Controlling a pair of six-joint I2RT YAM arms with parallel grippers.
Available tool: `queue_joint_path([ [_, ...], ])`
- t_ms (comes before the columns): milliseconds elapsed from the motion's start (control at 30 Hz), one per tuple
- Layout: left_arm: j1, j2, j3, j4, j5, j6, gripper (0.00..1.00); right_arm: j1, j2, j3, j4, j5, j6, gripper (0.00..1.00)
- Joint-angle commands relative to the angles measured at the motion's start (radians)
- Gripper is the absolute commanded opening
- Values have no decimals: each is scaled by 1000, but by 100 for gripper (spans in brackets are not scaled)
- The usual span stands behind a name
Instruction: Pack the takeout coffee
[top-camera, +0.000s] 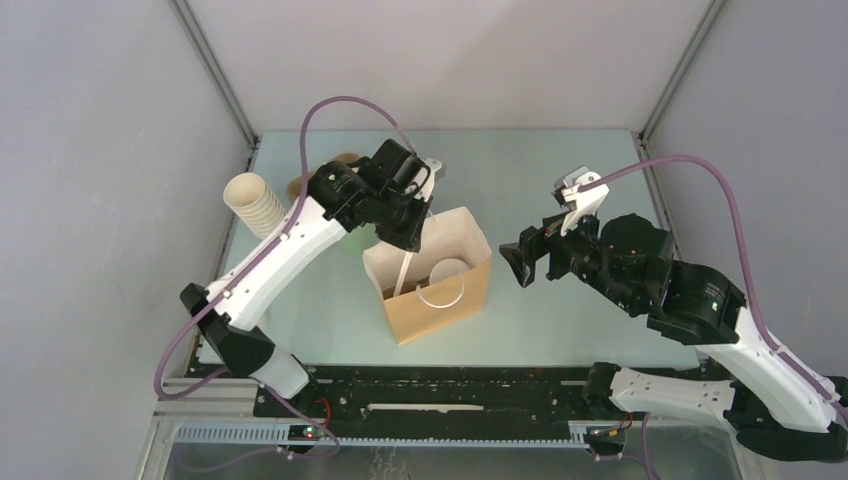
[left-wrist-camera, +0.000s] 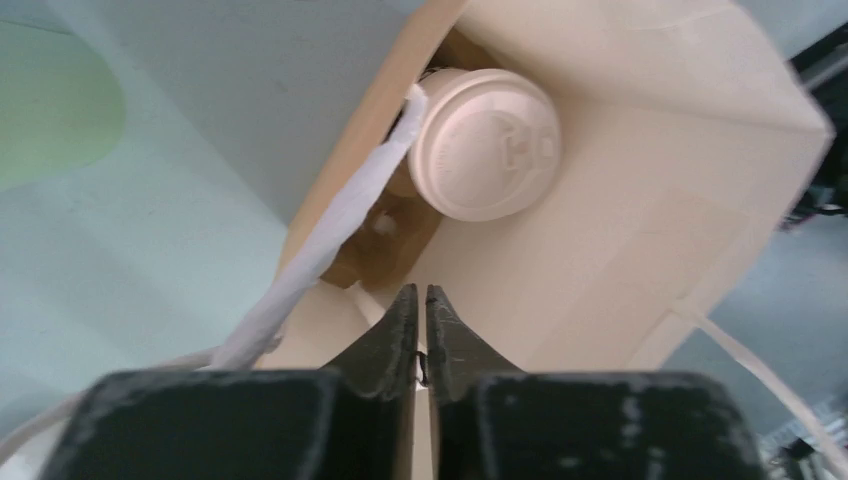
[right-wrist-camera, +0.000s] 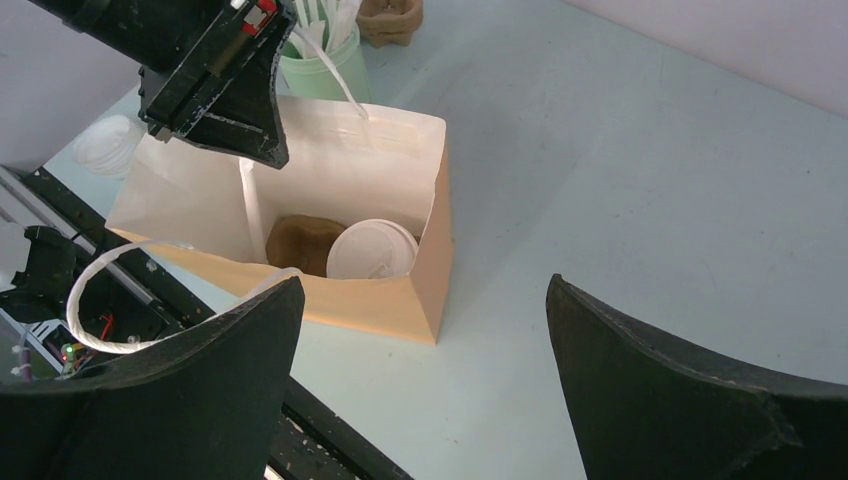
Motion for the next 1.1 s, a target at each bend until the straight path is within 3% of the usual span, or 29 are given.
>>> queue_joint_path([
  [0, -7, 35, 82, -60, -113, 32, 16, -7, -9, 0, 1, 11, 21, 100],
  [100, -8, 52, 152, -88, -168, 25, 40, -7, -11, 1, 5, 8, 21, 100],
  [233, -15, 35, 309, -92, -188, 4, 57, -7, -17, 1, 9, 10, 29, 100],
  [267, -17, 28, 349, -91, -193, -4, 68, -7, -20, 1, 8, 15, 33, 100],
  [300, -17, 20, 381, -93, -202, -15, 73, -7, -21, 1, 7, 20, 35, 100],
  [433, -17, -25, 466, -72, -199, -55, 75, -7, -38, 1, 9, 58, 59, 100],
  [567, -17, -129, 440, 30, -210, -72, 77, -7, -64, 3, 20, 117, 91, 100],
  [800, -17, -471, 168, 424, -321, -79, 99, -5, -90, 71, 27, 323, 200, 100],
  [933, -17, -661, -28, 668, -405, -63, 100, -4, -76, 141, 17, 427, 232, 100],
  [1067, -17, -720, -30, 681, -479, -11, 100, -1, -57, 212, 17, 469, 218, 100],
])
